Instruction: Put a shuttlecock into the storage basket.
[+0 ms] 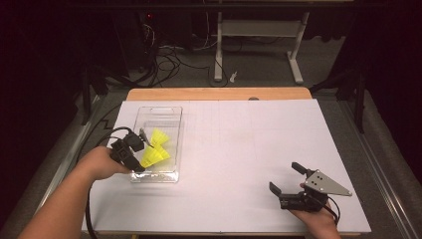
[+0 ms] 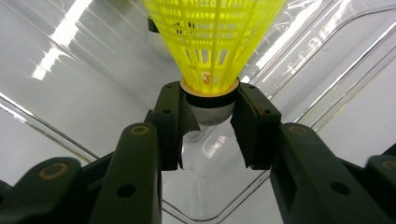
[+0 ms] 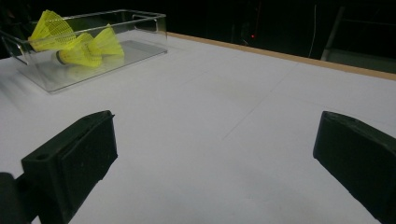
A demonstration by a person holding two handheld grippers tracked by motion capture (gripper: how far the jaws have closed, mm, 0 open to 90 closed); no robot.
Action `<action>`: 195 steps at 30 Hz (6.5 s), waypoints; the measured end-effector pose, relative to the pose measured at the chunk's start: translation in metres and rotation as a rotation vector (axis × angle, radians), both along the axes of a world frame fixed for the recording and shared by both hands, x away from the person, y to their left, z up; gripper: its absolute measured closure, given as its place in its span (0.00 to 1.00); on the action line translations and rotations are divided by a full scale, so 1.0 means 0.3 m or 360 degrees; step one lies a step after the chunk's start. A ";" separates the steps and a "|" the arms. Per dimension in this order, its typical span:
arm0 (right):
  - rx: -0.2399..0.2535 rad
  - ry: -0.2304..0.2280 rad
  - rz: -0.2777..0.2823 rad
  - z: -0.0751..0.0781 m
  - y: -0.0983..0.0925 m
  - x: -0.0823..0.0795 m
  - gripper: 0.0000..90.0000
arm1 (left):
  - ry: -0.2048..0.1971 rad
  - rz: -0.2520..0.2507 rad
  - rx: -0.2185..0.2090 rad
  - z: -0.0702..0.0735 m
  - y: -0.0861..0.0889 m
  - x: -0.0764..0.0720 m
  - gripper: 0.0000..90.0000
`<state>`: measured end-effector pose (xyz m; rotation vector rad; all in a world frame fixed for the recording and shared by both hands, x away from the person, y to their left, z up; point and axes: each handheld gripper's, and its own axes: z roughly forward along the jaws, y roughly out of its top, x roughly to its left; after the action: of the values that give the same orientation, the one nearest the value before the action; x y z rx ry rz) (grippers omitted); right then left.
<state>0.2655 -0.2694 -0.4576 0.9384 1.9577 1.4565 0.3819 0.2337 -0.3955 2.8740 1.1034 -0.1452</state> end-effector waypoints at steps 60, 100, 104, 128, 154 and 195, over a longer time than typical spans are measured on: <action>0.0016 -0.0017 -0.0006 0.007 -0.004 -0.006 0.00 | 0.0028 0.0217 -0.0100 0.077 0.015 0.003 0.54; 0.0030 -0.0029 -0.0011 0.013 -0.006 -0.010 0.00 | -0.0014 0.0364 -0.0116 0.137 -0.026 -0.023 0.01; 0.0028 -0.0030 -0.0008 0.013 -0.005 -0.011 0.00 | -0.0084 0.0397 -0.0199 0.125 -0.008 -0.037 0.01; 0.0026 -0.0029 -0.0016 0.011 -0.002 -0.010 0.00 | -0.0583 0.0508 -0.0677 -0.005 0.066 -0.217 0.00; 0.0028 -0.0025 -0.0095 0.011 -0.014 -0.008 0.00 | -0.0949 0.0524 -0.1038 -0.115 0.075 -0.341 0.00; 0.0051 -0.0066 -0.0101 0.026 -0.019 -0.019 0.00 | -0.1220 0.0467 -0.1350 -0.143 0.130 -0.463 0.00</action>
<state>0.2597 -0.2751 -0.4498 0.9676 1.8631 1.4644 0.2429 0.2727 -0.4385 1.7406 0.9455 0.3783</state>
